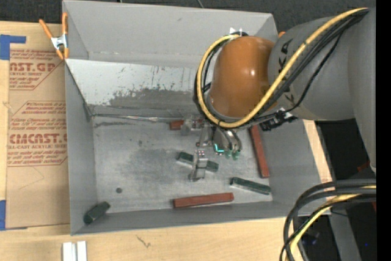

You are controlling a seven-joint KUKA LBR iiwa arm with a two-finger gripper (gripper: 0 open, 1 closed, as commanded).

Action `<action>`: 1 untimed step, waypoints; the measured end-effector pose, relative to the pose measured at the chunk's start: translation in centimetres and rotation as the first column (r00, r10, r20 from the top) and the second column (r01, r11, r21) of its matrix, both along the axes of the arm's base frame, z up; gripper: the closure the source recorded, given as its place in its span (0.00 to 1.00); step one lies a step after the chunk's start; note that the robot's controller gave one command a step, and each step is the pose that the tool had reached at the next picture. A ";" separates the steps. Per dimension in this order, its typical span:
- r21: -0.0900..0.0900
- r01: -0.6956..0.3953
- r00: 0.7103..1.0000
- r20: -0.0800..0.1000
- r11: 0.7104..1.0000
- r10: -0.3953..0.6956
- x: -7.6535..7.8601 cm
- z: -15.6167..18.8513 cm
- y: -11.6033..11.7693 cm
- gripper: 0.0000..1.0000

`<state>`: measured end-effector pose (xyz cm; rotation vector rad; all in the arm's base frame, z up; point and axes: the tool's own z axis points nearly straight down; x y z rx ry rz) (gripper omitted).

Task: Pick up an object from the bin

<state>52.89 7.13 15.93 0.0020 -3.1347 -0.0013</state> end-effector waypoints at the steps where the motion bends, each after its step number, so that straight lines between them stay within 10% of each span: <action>1: 0.000 0.001 1.000 0.007 1.000 -0.001 0.2 0.4 0.0 0.00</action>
Offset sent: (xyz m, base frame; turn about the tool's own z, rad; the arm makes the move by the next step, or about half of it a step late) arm -0.0189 -0.0517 -0.0893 0.1094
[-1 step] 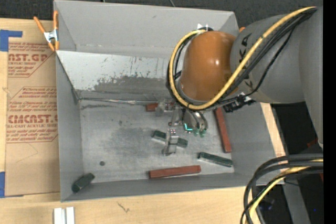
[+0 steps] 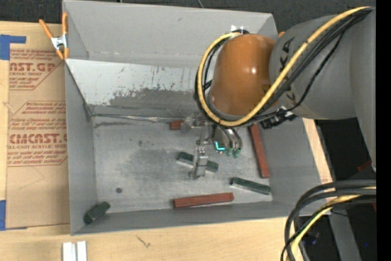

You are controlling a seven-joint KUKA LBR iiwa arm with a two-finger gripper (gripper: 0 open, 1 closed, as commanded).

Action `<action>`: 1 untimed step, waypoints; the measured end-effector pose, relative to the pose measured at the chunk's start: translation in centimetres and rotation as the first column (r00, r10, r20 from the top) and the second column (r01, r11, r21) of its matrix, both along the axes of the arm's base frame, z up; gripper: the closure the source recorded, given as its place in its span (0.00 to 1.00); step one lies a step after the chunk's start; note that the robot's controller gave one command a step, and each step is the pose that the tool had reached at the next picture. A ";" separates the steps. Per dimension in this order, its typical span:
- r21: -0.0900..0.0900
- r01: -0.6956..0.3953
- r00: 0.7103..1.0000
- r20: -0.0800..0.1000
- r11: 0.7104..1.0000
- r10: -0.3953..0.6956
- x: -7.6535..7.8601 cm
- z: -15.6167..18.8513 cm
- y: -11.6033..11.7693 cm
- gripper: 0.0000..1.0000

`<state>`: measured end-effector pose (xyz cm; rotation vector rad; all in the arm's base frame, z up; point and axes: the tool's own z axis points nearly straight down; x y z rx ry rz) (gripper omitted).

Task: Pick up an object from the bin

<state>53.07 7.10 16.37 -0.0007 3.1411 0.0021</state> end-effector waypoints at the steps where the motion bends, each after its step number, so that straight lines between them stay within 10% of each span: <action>1: 0.000 0.108 0.994 0.000 0.994 -0.108 -2.0 -9.3 -5.1 1.00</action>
Offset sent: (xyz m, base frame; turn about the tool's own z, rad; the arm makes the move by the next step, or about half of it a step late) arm 0.0000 0.0000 0.0000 0.0000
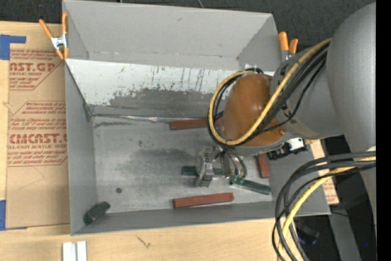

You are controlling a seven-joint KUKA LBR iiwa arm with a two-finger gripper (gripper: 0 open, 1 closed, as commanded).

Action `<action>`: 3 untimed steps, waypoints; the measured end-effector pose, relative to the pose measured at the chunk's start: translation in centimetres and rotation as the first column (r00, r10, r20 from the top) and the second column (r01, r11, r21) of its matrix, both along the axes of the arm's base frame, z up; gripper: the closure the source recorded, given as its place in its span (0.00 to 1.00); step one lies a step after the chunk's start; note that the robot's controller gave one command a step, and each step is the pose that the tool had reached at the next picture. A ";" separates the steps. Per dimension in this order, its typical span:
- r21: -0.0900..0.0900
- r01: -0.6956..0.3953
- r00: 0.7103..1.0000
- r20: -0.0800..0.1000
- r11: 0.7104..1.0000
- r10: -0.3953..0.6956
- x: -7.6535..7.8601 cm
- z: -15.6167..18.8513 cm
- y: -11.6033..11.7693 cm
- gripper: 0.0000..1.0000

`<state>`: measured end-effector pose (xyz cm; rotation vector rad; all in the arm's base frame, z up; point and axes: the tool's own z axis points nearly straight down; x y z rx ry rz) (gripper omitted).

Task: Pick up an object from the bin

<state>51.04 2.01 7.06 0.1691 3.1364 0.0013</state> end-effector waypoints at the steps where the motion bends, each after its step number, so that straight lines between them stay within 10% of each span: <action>1: 0.001 0.000 1.000 0.002 1.000 -0.001 0.0 -0.1 0.0 0.00; 2: 0.001 0.000 1.000 -0.001 1.000 0.000 0.0 -0.1 0.0 1.00; 3: 0.001 0.000 1.000 -0.001 1.000 0.000 0.0 -0.1 0.0 1.00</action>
Offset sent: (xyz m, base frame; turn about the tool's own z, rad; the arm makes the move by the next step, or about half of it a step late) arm 0.0000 0.0000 0.0000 0.0000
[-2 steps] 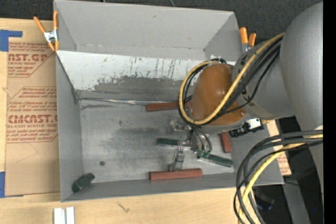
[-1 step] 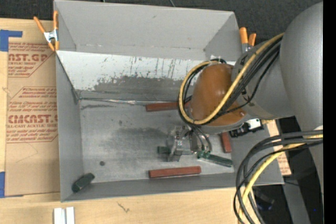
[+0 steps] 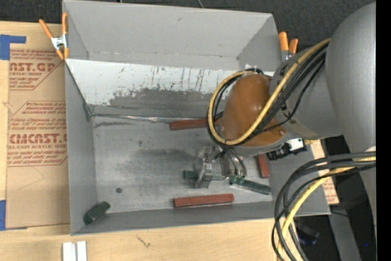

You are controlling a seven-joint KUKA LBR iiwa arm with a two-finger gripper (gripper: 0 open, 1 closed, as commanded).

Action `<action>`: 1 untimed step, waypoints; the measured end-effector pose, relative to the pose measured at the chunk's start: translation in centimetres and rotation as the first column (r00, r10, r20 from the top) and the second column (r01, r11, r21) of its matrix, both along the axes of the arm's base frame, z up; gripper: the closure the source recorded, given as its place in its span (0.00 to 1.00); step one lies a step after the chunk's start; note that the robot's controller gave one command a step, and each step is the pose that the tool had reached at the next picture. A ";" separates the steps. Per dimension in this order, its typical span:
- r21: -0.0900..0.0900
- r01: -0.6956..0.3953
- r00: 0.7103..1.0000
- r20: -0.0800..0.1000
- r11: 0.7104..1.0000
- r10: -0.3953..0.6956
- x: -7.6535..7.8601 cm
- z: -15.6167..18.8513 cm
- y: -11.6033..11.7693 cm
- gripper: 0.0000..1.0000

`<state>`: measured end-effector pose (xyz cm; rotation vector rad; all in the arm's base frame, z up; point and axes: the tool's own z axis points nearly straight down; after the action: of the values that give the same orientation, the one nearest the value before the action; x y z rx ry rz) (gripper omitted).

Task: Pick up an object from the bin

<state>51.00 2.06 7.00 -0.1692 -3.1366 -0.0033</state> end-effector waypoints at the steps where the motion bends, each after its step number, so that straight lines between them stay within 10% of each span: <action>1: -0.002 -0.063 0.998 0.001 0.998 0.063 0.5 10.0 -0.8 1.00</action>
Offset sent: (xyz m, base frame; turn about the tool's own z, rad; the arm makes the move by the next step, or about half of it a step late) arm 0.0000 0.0000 0.0000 0.0000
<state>51.50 1.24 17.02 -0.0708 -3.1419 -0.0004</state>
